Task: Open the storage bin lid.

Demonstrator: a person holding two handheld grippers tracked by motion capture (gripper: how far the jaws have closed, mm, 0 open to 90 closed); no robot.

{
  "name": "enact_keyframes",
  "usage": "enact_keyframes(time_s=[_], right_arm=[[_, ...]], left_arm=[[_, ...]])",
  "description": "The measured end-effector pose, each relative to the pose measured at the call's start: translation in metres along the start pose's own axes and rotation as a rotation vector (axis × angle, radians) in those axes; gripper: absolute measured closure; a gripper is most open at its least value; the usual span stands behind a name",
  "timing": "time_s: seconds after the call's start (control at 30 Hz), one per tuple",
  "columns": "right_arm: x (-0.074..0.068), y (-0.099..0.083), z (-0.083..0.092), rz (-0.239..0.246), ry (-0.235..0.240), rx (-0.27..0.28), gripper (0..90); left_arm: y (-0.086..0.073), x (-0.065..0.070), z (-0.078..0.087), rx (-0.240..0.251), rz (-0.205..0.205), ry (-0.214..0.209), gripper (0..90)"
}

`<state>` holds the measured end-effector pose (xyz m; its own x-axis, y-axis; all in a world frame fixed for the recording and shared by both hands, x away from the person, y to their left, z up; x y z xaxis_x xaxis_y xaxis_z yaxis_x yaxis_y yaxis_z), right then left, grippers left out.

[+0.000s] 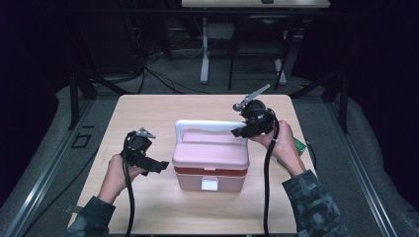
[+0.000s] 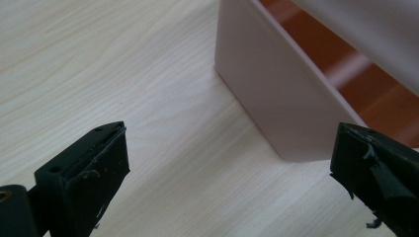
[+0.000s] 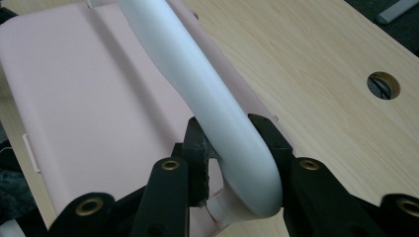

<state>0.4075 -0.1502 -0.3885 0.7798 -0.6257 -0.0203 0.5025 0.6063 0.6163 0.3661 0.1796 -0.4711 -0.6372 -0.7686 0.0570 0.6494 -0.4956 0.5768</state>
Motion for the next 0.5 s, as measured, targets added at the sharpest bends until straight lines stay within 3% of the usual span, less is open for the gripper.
enact_keyframes(time_s=[0.23, 0.33, 0.5], right_arm=[[0.006, 0.007, 0.002, -0.016, 0.000, -0.003, 70.8], [0.008, 0.009, 0.001, -0.018, -0.004, -0.004, 70.5], [0.010, 0.009, 0.000, -0.028, -0.004, -0.010, 70.3]], left_arm=[[0.002, 0.008, -0.001, 0.036, 0.001, -0.012, 1.0], [0.004, 0.015, -0.003, 0.067, 0.004, -0.009, 3.1], [0.005, 0.022, -0.007, 0.072, -0.005, -0.025, 8.7]])
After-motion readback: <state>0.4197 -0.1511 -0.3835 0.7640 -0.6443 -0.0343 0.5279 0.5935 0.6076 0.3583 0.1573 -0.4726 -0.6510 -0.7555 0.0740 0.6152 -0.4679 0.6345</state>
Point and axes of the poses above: each handheld gripper's, and its own axes: z roughly backward along the jaws, y roughly out of its top, x roughly to its right, the point moved 2 cm from there along -z, roughly forward along the jaws
